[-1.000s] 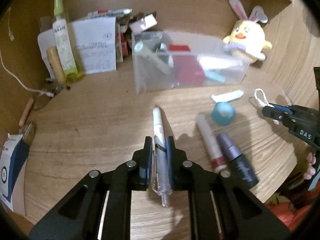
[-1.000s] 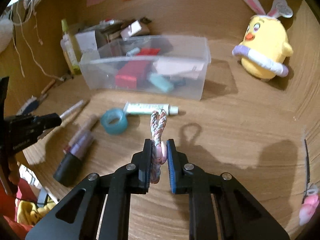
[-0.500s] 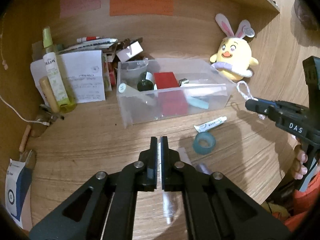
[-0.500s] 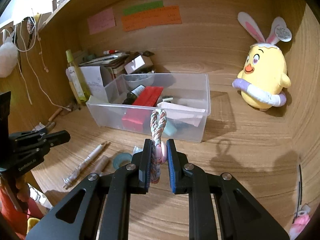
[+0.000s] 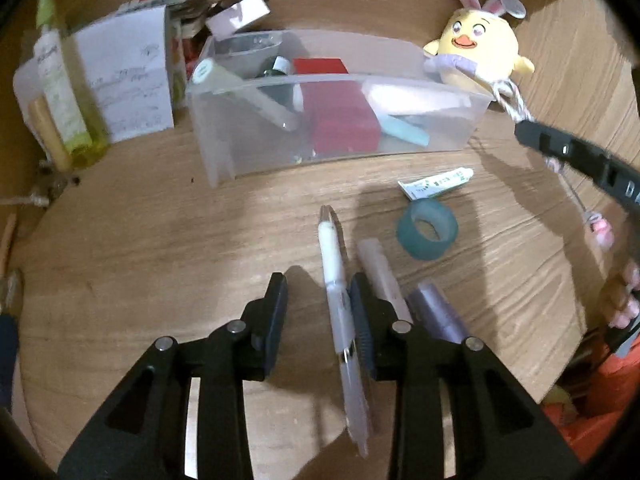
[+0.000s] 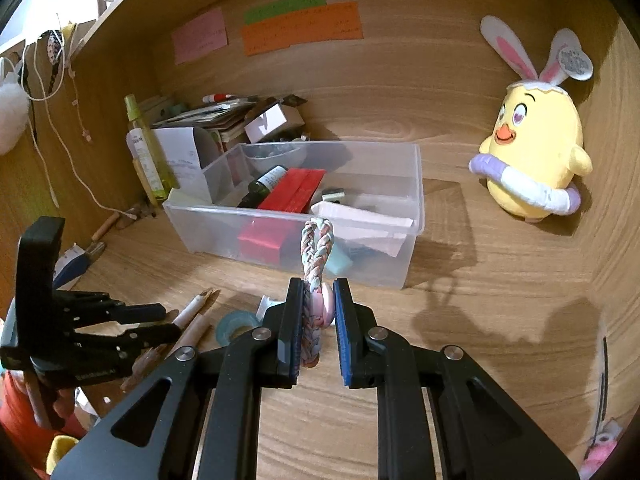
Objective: Organize objects
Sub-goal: 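Carry the white pen and braided bracelet into the clear box and release both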
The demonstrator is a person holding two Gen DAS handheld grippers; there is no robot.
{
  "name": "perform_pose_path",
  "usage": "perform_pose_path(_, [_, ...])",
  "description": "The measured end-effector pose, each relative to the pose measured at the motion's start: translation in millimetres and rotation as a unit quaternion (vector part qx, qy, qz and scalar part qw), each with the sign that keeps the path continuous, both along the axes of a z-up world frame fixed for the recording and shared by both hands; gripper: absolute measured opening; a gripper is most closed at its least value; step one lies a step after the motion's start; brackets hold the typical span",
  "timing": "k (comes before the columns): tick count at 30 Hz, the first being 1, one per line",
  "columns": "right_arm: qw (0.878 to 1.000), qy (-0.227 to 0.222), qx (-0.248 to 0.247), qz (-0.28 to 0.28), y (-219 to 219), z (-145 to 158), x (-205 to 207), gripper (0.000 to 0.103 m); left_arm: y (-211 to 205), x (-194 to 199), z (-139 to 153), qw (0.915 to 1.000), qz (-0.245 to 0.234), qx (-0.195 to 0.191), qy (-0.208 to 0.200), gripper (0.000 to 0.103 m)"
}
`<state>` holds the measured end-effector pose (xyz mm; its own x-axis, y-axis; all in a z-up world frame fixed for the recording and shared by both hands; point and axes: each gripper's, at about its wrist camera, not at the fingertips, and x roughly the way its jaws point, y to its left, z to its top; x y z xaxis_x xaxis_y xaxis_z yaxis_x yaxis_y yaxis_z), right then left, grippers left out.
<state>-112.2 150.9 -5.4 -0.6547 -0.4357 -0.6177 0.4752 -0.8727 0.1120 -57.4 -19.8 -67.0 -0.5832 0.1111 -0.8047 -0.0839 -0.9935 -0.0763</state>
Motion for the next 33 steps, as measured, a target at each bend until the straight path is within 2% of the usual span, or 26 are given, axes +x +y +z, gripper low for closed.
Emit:
perform_pose_path(3, [1.000, 0.006, 0.000, 0.000, -1.1, 7.4, -11.3, 0.013, 3.1, -4.4, -1.5, 0.9997, -0.002, -0.025, 0.008, 0.011])
perform_pose_path(4, [1.000, 0.008, 0.000, 0.000, -1.8, 10.2, -15.3, 0.013, 3.0, -5.6, -1.7, 0.9996, -0.001, -0.028, 0.007, 0.010])
perform_pose_path(9, [1.000, 0.027, 0.011, -0.006, -8.3, 25.0, -33.3, 0.013, -6.0, -6.3, 2.6, 0.9999, 0.006, -0.005, 0.010, 0.010])
perform_pose_path(12, [0.999, 0.037, 0.018, -0.005, -13.4, 33.2, -41.8, 0.013, -13.0, -3.0, 14.7, 0.9995, 0.016, 0.004, 0.029, 0.010])
perform_pose_path(17, [0.998, 0.049, 0.027, -0.004, -24.1, 43.0, -52.4, 0.013, -23.4, -0.6, 48.7, 0.9966, 0.029, 0.016, 0.075, 0.010])
perform_pose_path(24, [0.997, 0.065, 0.037, -0.002, -35.2, 55.5, -62.0, 0.013, -27.1, 0.5, 105.8, 0.9874, 0.031, 0.019, 0.154, 0.010])
perform_pose_path(29, [0.997, 0.068, 0.044, 0.005, -45.4, 59.6, -74.7, 0.013, -23.1, -11.1, 139.6, 0.9807, 0.025, 0.023, 0.193, 0.010])
perform_pose_path(33, [0.997, 0.051, 0.052, 0.012, -54.3, 50.6, -88.0, 0.013, -17.7, -32.4, 155.8, 0.9774, 0.026, 0.021, 0.209, 0.010])
